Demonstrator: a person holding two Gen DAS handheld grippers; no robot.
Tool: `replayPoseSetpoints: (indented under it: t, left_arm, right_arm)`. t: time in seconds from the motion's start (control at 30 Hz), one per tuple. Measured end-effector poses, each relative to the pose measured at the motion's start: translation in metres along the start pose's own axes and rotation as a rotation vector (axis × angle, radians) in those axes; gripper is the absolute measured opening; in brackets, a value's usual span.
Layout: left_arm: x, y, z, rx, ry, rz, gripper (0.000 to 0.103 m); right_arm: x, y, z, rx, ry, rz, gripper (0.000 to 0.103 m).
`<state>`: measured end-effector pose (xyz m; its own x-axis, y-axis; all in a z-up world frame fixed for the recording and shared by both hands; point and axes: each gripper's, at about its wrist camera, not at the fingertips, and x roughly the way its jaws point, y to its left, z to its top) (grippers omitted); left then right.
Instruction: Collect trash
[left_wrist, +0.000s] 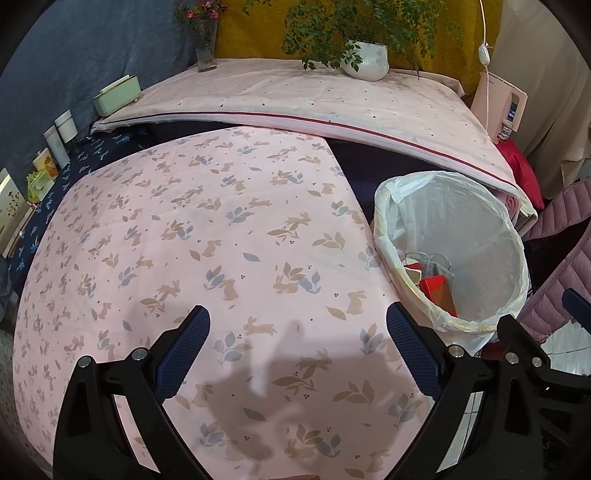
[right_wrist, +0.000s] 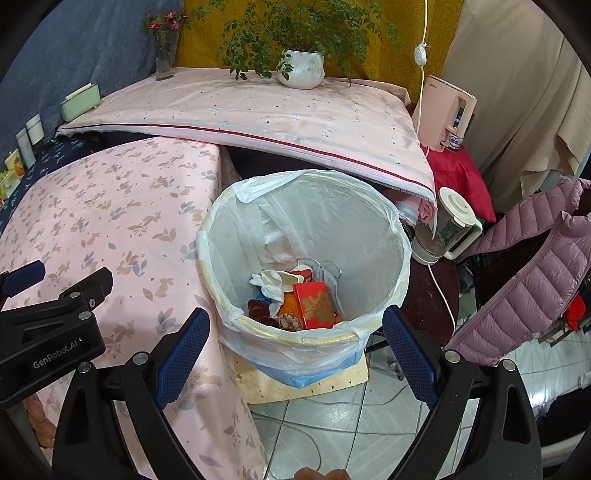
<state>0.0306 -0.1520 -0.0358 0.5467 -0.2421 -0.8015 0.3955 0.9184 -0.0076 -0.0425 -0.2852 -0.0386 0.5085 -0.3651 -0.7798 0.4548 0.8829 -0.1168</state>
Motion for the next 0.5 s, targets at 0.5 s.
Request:
replayPoseSetpoints:
  t: [0.5]
  left_arm:
    - [-0.0015,-0.0009,-0.0039,0.002,0.002,-0.005,0.092]
  right_arm:
    - [0.0043,-0.0037,-0.0034,-0.001,0.004,-0.005,0.091]
